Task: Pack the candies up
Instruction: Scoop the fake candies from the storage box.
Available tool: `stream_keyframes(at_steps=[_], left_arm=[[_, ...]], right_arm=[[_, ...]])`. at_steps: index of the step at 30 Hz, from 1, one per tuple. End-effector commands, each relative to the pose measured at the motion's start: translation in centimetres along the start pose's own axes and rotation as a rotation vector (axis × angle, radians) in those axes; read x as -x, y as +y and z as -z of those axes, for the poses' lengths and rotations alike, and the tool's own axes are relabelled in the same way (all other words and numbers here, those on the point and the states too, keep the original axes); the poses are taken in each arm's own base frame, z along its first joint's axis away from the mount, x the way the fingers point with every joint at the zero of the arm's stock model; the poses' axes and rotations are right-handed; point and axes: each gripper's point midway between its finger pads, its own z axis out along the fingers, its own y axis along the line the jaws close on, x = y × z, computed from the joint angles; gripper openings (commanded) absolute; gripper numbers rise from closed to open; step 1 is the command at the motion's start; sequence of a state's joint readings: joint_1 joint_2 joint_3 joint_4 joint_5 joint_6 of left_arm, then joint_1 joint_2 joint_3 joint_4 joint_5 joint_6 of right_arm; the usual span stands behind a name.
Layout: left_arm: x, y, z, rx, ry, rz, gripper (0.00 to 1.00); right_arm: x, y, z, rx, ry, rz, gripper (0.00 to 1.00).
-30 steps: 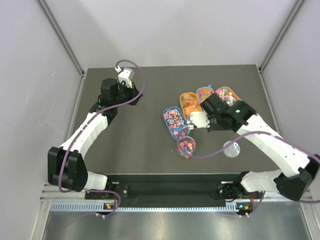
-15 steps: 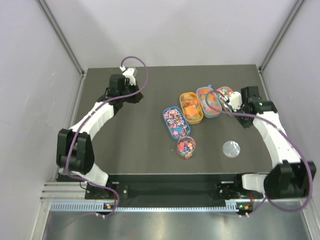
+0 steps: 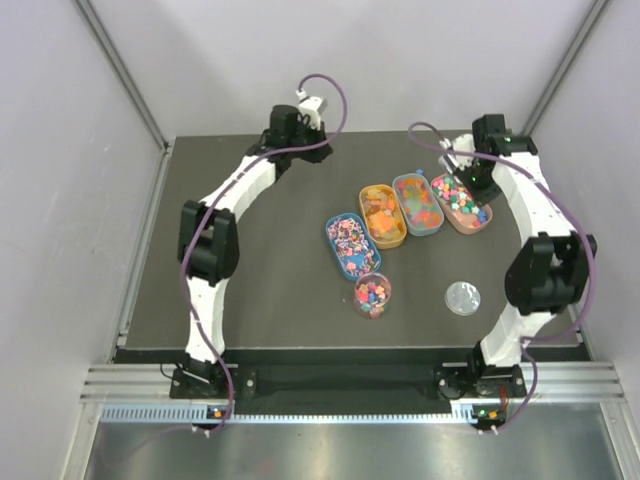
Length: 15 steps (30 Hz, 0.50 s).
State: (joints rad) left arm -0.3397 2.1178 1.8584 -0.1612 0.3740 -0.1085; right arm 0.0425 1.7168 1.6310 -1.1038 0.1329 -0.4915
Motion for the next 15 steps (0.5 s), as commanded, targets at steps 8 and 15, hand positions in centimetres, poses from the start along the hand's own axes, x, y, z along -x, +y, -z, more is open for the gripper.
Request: stream_keyframes(at_steps=[8,15], left_arm=[[-2.1,-1.4,-8.3,-0.049,-0.031,-0.141,0.05],[-2.8,-0.3,-11.2,-0.051,-0.067,-0.148,0.05]], right_arm=[[5.7,3.7,-1.7,0.154,-0.008,0.105,0.00],[2.4,14.0,2.2,0.373,0.088,0.239,0.00]])
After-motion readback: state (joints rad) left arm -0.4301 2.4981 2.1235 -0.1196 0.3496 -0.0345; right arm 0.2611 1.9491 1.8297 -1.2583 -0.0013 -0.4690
